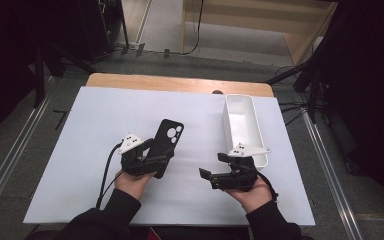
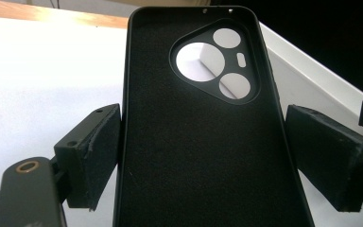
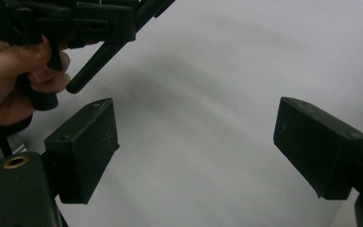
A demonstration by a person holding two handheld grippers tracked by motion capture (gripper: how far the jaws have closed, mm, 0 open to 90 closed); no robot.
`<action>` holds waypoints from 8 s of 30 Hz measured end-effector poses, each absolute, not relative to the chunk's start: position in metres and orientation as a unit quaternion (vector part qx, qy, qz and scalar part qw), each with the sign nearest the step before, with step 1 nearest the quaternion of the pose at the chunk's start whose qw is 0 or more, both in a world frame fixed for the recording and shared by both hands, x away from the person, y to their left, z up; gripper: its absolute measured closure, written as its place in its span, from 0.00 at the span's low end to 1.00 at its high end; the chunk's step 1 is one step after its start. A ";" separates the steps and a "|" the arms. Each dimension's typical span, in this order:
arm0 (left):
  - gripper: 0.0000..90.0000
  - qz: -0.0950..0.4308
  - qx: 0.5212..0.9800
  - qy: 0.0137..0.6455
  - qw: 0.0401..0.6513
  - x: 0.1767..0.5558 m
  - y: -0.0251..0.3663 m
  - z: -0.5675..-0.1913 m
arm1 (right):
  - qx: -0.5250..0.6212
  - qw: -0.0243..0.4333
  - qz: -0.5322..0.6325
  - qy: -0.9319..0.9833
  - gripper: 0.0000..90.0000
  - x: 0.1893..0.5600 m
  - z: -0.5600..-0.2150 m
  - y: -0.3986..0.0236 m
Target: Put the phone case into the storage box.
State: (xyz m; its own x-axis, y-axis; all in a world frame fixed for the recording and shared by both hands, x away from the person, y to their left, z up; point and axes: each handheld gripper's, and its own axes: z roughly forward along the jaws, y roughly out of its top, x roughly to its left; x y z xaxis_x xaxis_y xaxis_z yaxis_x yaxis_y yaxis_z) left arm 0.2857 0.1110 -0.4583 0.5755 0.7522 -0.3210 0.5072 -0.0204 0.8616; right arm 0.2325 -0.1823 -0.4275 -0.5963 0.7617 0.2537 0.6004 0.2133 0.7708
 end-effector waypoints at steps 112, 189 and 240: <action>0.15 0.129 0.695 0.417 0.572 0.262 0.076 -0.475 | 0.533 -0.048 0.462 0.707 0.80 0.337 -0.427 -0.139; 0.18 -0.042 0.824 0.357 0.439 0.314 0.128 -0.425 | 0.478 -0.011 0.478 0.737 0.89 0.328 -0.394 -0.159; 0.35 -0.078 0.872 0.216 0.433 0.314 0.135 -0.396 | 0.251 -0.055 0.482 0.838 0.89 0.327 -0.383 -0.163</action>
State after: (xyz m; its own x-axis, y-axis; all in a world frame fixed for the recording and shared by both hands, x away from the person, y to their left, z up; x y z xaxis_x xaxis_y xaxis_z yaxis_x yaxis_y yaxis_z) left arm 0.3141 0.1346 -0.3960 0.8944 0.3095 -0.3230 0.4443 -0.5313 0.7213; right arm 0.3271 -0.1625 -0.3832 -0.8681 0.3676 0.3335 0.4730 0.4091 0.7804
